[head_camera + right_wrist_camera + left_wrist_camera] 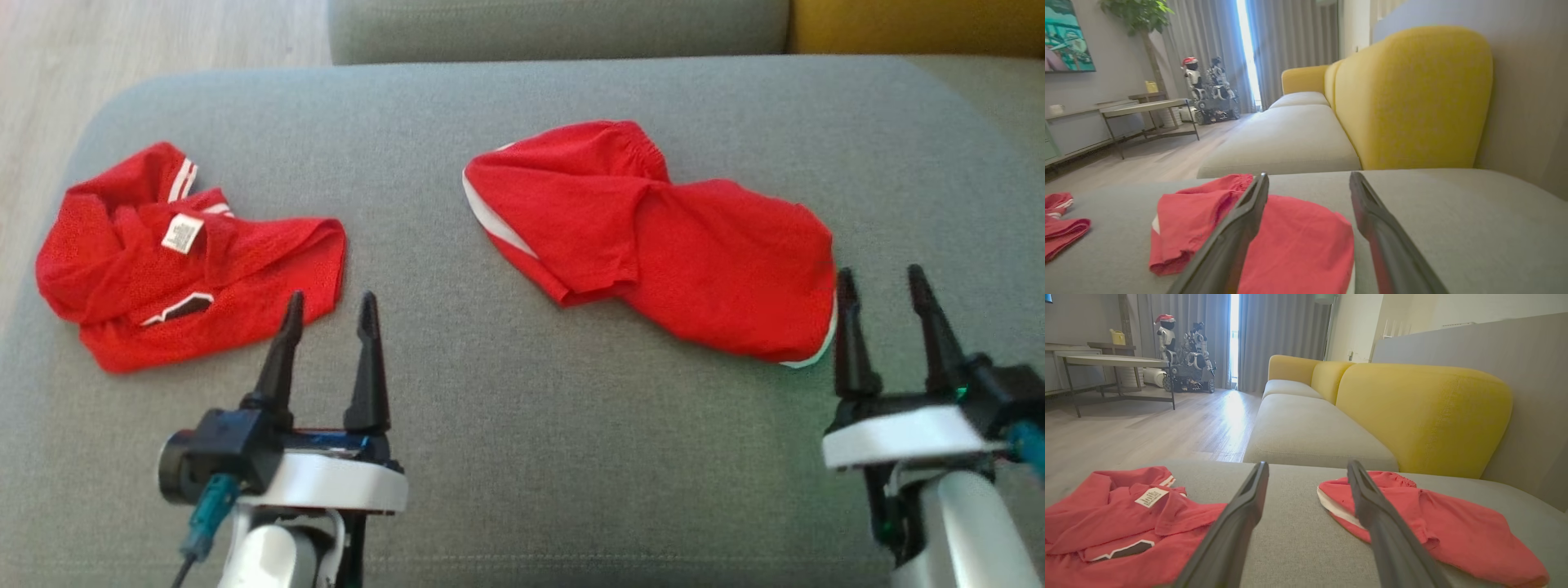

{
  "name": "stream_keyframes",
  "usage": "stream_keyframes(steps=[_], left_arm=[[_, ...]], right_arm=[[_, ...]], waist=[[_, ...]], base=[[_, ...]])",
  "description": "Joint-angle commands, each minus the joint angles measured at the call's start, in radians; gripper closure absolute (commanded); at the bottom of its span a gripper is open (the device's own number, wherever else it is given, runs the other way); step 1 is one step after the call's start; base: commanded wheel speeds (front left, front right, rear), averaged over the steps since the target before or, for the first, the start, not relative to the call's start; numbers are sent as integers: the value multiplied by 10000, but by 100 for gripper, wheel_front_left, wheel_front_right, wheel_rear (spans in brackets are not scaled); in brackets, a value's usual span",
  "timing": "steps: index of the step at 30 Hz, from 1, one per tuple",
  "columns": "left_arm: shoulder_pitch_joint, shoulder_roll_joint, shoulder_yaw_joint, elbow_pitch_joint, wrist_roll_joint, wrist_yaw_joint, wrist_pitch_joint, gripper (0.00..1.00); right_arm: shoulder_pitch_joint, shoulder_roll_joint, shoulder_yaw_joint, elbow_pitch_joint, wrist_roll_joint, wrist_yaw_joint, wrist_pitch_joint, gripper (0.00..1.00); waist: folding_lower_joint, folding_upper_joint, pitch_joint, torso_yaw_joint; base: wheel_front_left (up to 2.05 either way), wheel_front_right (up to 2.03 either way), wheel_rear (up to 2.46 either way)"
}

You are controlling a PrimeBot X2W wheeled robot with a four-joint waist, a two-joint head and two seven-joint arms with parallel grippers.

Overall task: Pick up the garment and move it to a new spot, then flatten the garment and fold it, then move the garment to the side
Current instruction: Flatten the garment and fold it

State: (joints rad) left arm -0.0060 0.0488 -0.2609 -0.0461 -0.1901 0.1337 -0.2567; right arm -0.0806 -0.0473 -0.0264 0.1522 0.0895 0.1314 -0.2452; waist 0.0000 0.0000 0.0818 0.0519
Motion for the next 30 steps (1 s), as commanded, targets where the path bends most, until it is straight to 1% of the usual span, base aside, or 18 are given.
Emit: stream_keyframes(steps=[1,2,5,10,11,16,17,25,30], left_arm=[[-636,15,155,-247,25,77,-51,0],[-636,15,155,-247,25,77,-51,0],[-804,15,32,-214,30,82,-51,0],[-1053,15,-104,-170,19,105,-51,0],[-1147,15,-165,-137,13,112,-51,0],[-1338,15,-293,-102,-13,160,-51,0],[-1385,15,-332,-104,-27,181,-51,0],[-1541,15,-419,-104,-66,264,-51,0],[-1612,15,-464,-137,-77,310,-51,0]], right_arm=[[-914,-30,-115,229,311,-7,226,0],[-914,-30,-115,229,311,-7,226,0],[-1520,-30,-581,1079,469,-7,593,0],[-2634,-30,-1318,2484,408,-7,1182,0],[-3052,-30,-1625,3022,478,-7,1349,0],[-3926,-30,-2483,4190,523,-7,1572,0],[-4195,-31,-2701,4574,466,-7,1653,0],[-4909,-79,-2836,5723,809,-7,2025,0],[-5134,-191,-2627,6254,1172,-7,2223,0]], waist=[[0,0,239,104],[0,0,239,104],[0,0,512,250],[0,0,988,482],[0,0,1142,574],[0,0,1412,752],[0,0,1469,800],[0,0,1625,896],[0,0,1713,918]], base=[[0,0,0],[0,0,0],[0,0,0],[0,0,0],[0,0,0],[0,0,0],[0,0,0],[0,0,0],[0,0,0]])
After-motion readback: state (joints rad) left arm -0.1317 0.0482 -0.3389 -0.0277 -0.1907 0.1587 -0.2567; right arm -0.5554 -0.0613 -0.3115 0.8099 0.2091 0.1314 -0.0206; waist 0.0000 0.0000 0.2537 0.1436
